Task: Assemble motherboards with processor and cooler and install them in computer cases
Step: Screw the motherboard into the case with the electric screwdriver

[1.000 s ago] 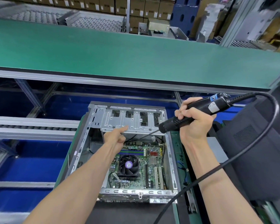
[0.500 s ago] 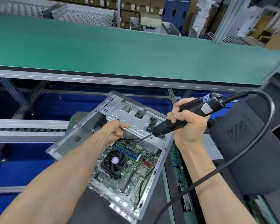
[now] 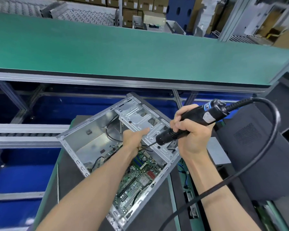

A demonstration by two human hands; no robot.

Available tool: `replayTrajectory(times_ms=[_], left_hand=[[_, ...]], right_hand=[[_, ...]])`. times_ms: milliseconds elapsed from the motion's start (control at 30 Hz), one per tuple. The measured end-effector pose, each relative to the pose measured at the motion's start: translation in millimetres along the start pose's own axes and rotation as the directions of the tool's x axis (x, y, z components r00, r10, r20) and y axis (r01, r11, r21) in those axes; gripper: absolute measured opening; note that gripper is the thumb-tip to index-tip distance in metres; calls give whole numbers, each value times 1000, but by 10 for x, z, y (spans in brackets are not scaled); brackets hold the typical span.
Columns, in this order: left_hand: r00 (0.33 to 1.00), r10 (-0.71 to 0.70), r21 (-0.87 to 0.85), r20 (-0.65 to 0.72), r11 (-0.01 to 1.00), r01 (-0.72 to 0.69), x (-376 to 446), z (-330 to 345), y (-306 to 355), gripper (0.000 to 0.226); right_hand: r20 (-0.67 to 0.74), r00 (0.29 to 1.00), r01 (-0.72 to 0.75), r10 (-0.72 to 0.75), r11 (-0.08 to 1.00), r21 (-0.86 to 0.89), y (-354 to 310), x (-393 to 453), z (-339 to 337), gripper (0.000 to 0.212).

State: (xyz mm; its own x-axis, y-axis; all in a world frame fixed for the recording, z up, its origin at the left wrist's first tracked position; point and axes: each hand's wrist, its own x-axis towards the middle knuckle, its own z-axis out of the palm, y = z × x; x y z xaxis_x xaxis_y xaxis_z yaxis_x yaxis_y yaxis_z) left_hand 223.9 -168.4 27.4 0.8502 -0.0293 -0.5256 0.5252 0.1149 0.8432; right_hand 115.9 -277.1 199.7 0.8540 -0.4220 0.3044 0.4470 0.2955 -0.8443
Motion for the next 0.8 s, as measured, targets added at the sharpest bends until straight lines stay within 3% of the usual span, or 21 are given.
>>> replayTrajectory(times_ms=[133, 333, 533, 700, 800], left_hand=[[996, -62, 21, 67, 998, 61, 138, -93, 57, 59], [981, -111, 111, 157, 989, 94, 211, -107, 82, 46], [920, -208, 306, 333, 946, 103, 230, -35, 204, 45], [831, -340, 550, 439, 834, 51, 229, -24, 380, 40], [863, -320, 742, 391, 665, -89, 119, -33, 505, 47]], right_hand=[[-9, 1000, -13, 13, 1000, -10, -12, -19, -66, 23], [-13, 999, -34, 34, 999, -22, 0, -43, -69, 23], [7, 999, -44, 45, 997, -68, -29, -49, -87, 22], [32, 997, -75, 76, 997, -34, 2, -78, -96, 24], [51, 995, -85, 87, 996, -34, 49, -92, -47, 24]])
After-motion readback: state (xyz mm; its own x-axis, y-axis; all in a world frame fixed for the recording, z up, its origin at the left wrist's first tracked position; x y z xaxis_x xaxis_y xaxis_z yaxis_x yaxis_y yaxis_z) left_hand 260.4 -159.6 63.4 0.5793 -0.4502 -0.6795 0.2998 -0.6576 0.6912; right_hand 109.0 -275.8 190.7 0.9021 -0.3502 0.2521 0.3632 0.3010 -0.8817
